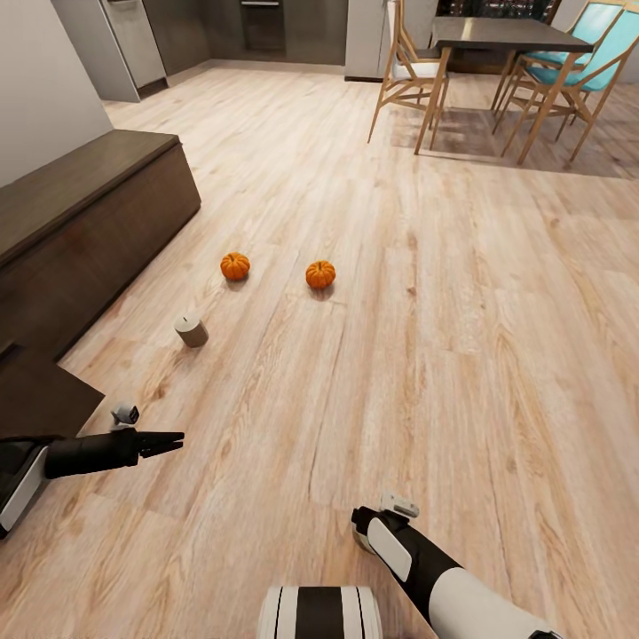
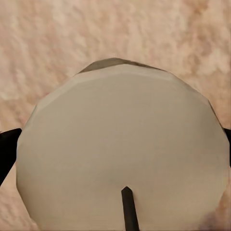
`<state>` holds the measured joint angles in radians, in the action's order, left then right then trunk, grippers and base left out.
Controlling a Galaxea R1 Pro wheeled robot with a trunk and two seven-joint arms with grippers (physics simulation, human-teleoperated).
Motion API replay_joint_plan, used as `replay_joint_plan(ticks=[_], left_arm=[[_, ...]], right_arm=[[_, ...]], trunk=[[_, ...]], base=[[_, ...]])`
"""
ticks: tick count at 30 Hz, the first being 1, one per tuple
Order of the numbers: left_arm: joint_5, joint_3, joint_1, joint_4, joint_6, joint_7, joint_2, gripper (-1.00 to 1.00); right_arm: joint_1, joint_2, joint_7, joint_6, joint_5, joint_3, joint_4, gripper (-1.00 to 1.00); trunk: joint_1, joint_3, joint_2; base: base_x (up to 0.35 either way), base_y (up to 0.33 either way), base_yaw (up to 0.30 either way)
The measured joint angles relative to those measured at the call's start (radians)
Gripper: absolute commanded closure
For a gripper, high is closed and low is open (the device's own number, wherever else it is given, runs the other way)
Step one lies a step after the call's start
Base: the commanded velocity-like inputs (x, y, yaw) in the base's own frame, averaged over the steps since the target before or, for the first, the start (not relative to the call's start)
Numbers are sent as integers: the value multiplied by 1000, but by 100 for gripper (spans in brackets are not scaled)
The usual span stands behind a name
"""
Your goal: Place each of the two pumpkins and all three candles from the living room inside a cabinet in the living room (use any cabinet), then make sure every cabinet is closed, and position the cauldron so it is next to a table in the living room.
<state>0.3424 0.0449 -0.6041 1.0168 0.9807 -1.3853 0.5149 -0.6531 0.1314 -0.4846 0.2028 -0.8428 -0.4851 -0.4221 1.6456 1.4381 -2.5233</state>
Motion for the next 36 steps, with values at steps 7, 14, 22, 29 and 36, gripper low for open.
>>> replay_joint_plan(ticks=[7,14,22,29,36], left_arm=[[0,0,0,0,0,0,0,-100],[0,0,0,0,0,0,0,-100],[0,0,0,0,0,0,-1,-100],[2,0,0,0,0,-1,0,-100],[2,0,0,0,0,-1,-1,-100]], right_arm=[[0,0,0,0,0,0,0,-100],[0,0,0,0,1,0,1,-100],[0,0,0,1,1,0,2,100],[0,0,0,0,0,0,2,100],[0,-1,0,0,-3,0,2,100]], trunk=[[0,0,0],[0,0,0],[0,0,0],[0,0,0],[-1,-11,1]], base=[[0,0,0],[0,0,0],[0,0,0],[0,0,0],[0,0,0]])
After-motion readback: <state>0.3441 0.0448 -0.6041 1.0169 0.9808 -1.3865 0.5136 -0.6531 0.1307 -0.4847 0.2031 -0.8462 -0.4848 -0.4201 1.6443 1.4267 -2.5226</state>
